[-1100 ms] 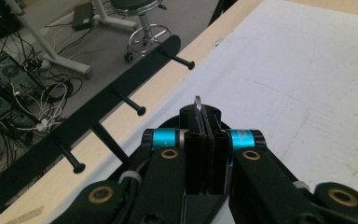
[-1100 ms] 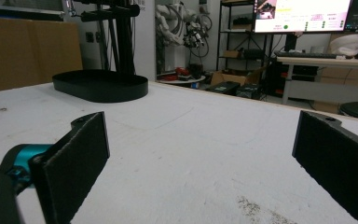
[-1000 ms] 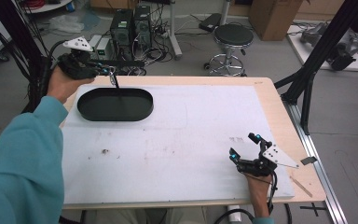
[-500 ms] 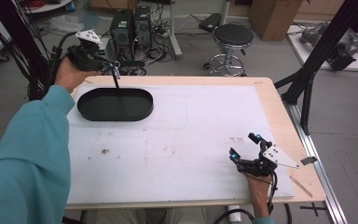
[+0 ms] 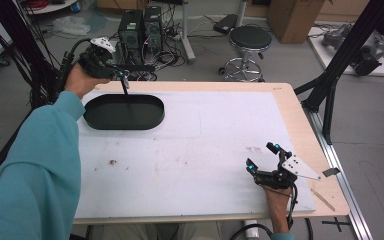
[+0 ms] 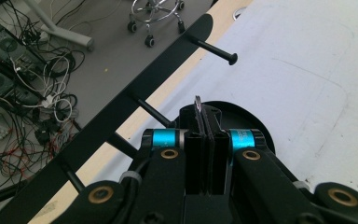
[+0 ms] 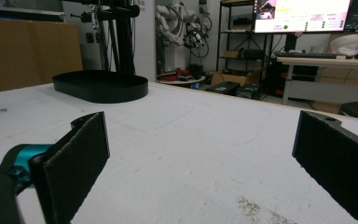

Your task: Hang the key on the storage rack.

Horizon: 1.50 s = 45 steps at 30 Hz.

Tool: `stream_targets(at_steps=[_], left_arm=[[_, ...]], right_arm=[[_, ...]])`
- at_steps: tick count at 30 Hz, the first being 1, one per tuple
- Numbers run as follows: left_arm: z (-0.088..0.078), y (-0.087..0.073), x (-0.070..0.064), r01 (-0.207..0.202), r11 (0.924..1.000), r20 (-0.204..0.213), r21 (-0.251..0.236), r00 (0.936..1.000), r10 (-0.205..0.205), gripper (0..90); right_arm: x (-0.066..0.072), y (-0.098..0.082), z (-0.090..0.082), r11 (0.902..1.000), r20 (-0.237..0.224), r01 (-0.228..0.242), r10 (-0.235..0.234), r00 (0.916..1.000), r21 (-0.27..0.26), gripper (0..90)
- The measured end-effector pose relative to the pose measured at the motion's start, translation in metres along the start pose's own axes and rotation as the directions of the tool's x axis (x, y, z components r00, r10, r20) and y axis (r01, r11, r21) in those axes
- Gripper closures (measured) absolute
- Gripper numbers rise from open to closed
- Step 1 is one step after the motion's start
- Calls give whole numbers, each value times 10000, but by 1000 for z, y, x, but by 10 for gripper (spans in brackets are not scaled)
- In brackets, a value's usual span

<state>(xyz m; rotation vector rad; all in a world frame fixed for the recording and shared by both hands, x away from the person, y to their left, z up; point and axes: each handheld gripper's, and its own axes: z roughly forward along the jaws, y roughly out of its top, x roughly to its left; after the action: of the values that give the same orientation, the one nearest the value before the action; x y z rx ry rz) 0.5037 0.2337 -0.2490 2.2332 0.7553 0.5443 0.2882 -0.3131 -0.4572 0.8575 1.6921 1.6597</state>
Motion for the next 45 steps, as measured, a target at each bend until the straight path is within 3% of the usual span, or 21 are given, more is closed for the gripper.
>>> stream_targets(at_steps=[24,45], left_arm=[[12,-8,13,213,9994,-295,273,9994,-205,882],[20,-8,18,257,9996,-768,-111,9967,-265,879]], right_arm=[[0,0,0,10000,-8,-7,7,10000,11,30],[0,0,0,10000,-22,-34,34,10000,63,30]])
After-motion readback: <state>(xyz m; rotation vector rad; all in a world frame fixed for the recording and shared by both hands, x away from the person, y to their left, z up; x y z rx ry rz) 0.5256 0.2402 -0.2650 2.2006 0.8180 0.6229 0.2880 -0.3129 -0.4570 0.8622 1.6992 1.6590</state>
